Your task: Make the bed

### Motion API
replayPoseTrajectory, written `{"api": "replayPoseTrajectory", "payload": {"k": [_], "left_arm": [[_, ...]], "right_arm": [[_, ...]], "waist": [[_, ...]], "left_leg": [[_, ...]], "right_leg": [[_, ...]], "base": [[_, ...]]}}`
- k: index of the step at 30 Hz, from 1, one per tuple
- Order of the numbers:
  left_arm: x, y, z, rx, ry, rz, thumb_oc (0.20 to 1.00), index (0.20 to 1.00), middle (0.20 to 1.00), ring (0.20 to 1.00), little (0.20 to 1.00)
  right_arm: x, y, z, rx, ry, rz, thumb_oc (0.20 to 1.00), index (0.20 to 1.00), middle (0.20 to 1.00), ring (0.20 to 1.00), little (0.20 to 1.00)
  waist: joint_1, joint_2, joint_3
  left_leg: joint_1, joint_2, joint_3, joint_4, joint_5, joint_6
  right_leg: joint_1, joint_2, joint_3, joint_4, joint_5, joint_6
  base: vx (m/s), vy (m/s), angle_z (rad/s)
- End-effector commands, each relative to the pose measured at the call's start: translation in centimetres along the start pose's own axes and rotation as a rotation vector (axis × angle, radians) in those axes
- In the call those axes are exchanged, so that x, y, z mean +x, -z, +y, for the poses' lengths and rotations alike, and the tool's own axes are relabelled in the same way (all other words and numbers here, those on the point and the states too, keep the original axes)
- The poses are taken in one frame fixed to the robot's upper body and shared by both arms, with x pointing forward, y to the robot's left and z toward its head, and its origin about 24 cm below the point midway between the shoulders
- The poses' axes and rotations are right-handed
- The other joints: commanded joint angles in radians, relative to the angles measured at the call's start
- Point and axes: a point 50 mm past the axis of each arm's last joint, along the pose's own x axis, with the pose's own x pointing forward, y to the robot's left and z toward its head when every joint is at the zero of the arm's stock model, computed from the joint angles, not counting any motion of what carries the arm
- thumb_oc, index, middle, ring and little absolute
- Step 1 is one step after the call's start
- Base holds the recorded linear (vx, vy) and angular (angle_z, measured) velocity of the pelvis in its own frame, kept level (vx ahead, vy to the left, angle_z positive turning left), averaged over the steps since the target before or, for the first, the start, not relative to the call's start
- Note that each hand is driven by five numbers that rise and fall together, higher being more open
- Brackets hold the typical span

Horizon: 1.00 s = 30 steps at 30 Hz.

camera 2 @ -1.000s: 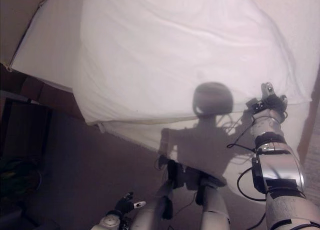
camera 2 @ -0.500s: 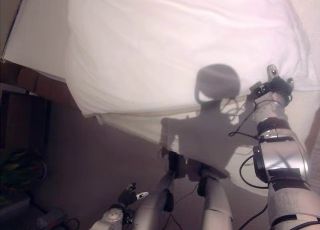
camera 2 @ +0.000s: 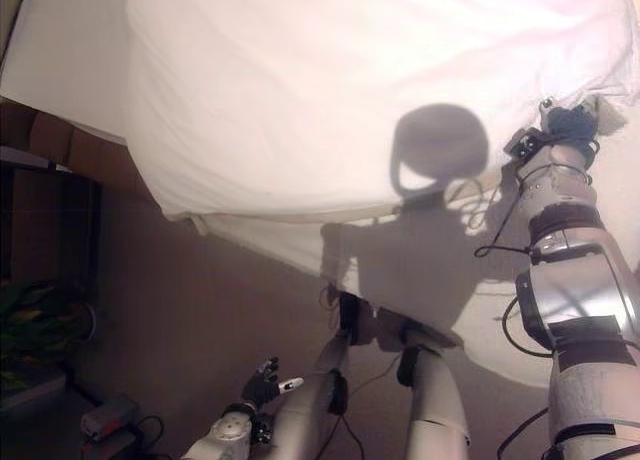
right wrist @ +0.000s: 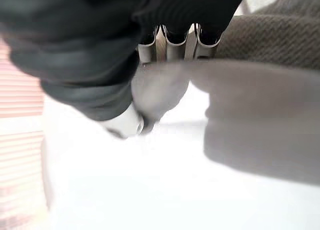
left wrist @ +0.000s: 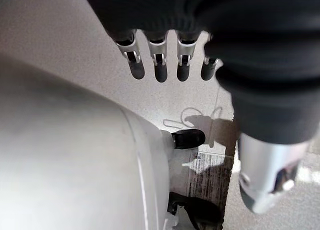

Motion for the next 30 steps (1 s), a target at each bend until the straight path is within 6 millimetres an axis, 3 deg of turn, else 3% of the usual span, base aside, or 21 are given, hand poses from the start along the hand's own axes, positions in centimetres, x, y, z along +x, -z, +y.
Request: {"api": "replayPoseTrajectory", "payload": {"k": [1,4,5,6,8,12,16,19,24,25,29,30], "left_arm": [[0.2,-0.3,1.3,0.025,-0.033,0.003,1.0,1.0,1.0,1.0,1.0],[0.2,-0.7,1.4,0.01,-0.032,-0.015,1.0,1.0,1.0,1.0,1.0],[0.2,-1.3,1.4,-0.006,-0.029,-0.046,1.0,1.0,1.0,1.0,1.0],[0.2,-1.3,1.5,-0.007,-0.03,-0.045,1.0,1.0,1.0,1.0,1.0],[0.0,-2.6,1.0,-0.056,0.0,-0.103,1.0,1.0,1.0,1.0,1.0],[-0.6,-3.8,0.2,-0.107,0.067,-0.161,1.0,1.0,1.0,1.0,1.0],[-2.1,-6.1,-2.2,-0.224,0.268,-0.237,1.0,1.0,1.0,1.0,1.0],[-2.5,-7.2,-2.9,-0.26,0.337,-0.261,1.0,1.0,1.0,1.0,1.0],[-3.7,-10.2,-6.0,-0.321,0.539,-0.284,1.0,1.0,1.0,1.0,1.0],[-3.7,-10.2,-6.0,-0.321,0.539,-0.284,1.0,1.0,1.0,1.0,1.0],[-4.5,-10.2,-9.9,-0.413,0.696,-0.145,1.0,1.0,1.0,1.0,1.0],[-4.5,-10.3,-9.9,-0.414,0.696,-0.145,1.0,1.0,1.0,1.0,1.0]], "right_arm": [[-0.9,-5.6,3.4,0.001,-0.147,-0.216,0.2,0.2,0.2,0.2,0.2],[-1.2,-5.5,4.1,-0.001,-0.169,-0.22,0.2,0.2,0.2,0.2,0.2],[-1.5,-5.5,4.8,0.021,-0.187,-0.225,0.2,0.2,0.2,0.2,0.2],[-1.5,-5.5,4.8,0.02,-0.187,-0.224,0.2,0.2,0.2,0.2,0.2],[-2.1,-5.5,5.8,0.103,-0.215,-0.231,0.2,0.2,0.2,0.2,0.2],[-2.3,-5.5,5.9,0.148,-0.218,-0.237,0.2,0.2,0.2,0.2,0.2],[-2.7,-5.4,5.7,0.271,-0.224,-0.234,0.2,0.2,0.2,0.2,0.2],[-3.0,-4.9,6.1,0.299,-0.239,-0.22,0.2,0.2,0.2,0.2,0.2],[-4.3,-2.6,8.2,0.349,-0.324,-0.142,0.2,0.2,0.2,0.2,0.2],[-4.3,-2.6,8.1,0.349,-0.324,-0.143,0.2,0.2,0.2,0.2,0.2],[-6.1,-0.5,10.7,0.358,-0.415,-0.07,0.2,0.2,0.2,0.2,0.2],[-6.1,-0.5,10.7,0.358,-0.415,-0.071,0.2,0.2,0.2,0.2,0.2]], "waist": [[0.021,-0.045,0.054],[0.018,-0.054,0.054],[0.018,-0.061,0.054],[0.017,-0.064,0.054],[0.016,-0.073,0.054],[0.007,-0.077,0.054],[-0.021,-0.071,0.013],[-0.035,-0.077,-0.002],[-0.073,-0.113,-0.063],[-0.071,-0.114,-0.063],[-0.109,-0.155,-0.1],[-0.107,-0.156,-0.1]], "left_leg": [[0.08,-0.014,0.0,0.0,-0.066,-0.083],[0.106,-0.016,-0.001,0.0,-0.073,-0.079],[0.114,-0.016,0.003,0.0,-0.061,-0.065],[0.13,-0.016,-0.001,0.0,-0.079,-0.069],[0.157,-0.02,0.011,0.0,-0.074,-0.049],[0.208,-0.028,0.018,0.0,-0.083,-0.041],[0.283,-0.05,0.035,0.0,-0.106,-0.028],[0.316,-0.053,0.044,0.0,-0.118,-0.021],[0.378,-0.058,0.077,0.002,-0.144,-0.007],[0.374,-0.058,0.079,0.001,-0.139,-0.006],[0.415,-0.046,0.121,0.004,-0.163,0.001],[0.412,-0.047,0.124,0.003,-0.158,0.001]], "right_leg": [[0.113,-0.02,0.06,-0.115,0.117,0.124],[0.14,-0.018,0.062,-0.126,0.126,0.128],[0.139,-0.015,0.061,-0.129,0.159,0.121],[0.153,-0.012,0.073,-0.127,0.135,0.13],[0.172,-0.011,0.08,-0.134,0.169,0.127],[0.231,-0.014,0.089,-0.149,0.173,0.134],[0.322,-0.025,0.105,-0.188,0.183,0.146],[0.361,-0.025,0.117,-0.208,0.191,0.152],[0.442,-0.009,0.156,-0.288,0.224,0.167],[0.441,-0.008,0.157,-0.294,0.232,0.166],[0.473,0.012,0.198,-0.329,0.249,0.176],[0.469,0.012,0.201,-0.333,0.256,0.175]], "base": [[-0.02,0.044,0.04],[-0.04,0.056,0.07],[0.0,0.055,0.07],[-0.08,0.104,0.04],[-0.05,0.09,-0.04],[-0.01,0.079,-0.04],[0.02,0.13,-0.02],[0.02,0.11,-0.03],[0.0,0.091,-0.19],[-0.01,0.06,-0.21],[0.0,0.061,-0.31],[-0.01,0.051,-0.5]]}}
